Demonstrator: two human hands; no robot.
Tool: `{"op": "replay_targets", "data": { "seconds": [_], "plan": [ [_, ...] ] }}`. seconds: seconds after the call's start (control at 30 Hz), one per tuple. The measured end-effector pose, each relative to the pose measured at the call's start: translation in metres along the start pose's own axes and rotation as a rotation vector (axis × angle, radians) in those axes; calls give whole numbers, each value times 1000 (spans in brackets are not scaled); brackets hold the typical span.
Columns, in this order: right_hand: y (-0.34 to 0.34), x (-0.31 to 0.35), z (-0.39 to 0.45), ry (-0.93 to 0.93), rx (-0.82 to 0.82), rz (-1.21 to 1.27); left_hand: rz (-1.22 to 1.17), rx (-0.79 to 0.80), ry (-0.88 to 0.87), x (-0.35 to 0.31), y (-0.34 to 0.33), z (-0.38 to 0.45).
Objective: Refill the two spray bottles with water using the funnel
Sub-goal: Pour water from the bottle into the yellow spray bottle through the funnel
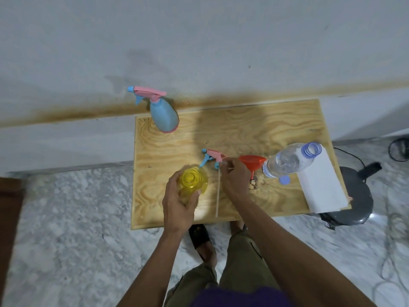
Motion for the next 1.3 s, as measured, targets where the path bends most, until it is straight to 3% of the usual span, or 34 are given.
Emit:
{"op": "replay_targets", "data": {
  "seconds": [0.17,0.33,0.5,0.77,0.87,1.07,1.17,1.3],
  "plan": [
    [48,-14,-30,-71,-165,34,0,-16,0,-5,1,-2],
    [51,-27,-23,-172,-59,-153,32,-32,0,-11,2,-3],
    [42,-30,-12,-175,-44,-145,55,-60,-36,-18,5,-5],
    [53,-16,-19,-3,-77,-219,30,-64,-6,-11,8,-1],
    [72,19,-44,177,-149,-63,-3,-52,19,-7,9,0],
    [59,91,-91,359,78,290,-4,-58,54,3,8,1],
    [42,102,-98,409,162,300,62,-40,69,2,8,4],
    [36,104,-99,440,145,243,99,-11,84,1,8,6]
  ]
}}
Point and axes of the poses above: each hand's wrist, its own z-axis towards the middle knuckle, its own y-axis out of the back of the hand, x = y × z, the point moved 9 cm from there along z, towards the middle knuckle, and after that the axes turned 12 degrees about x, right-handed, at the moved point
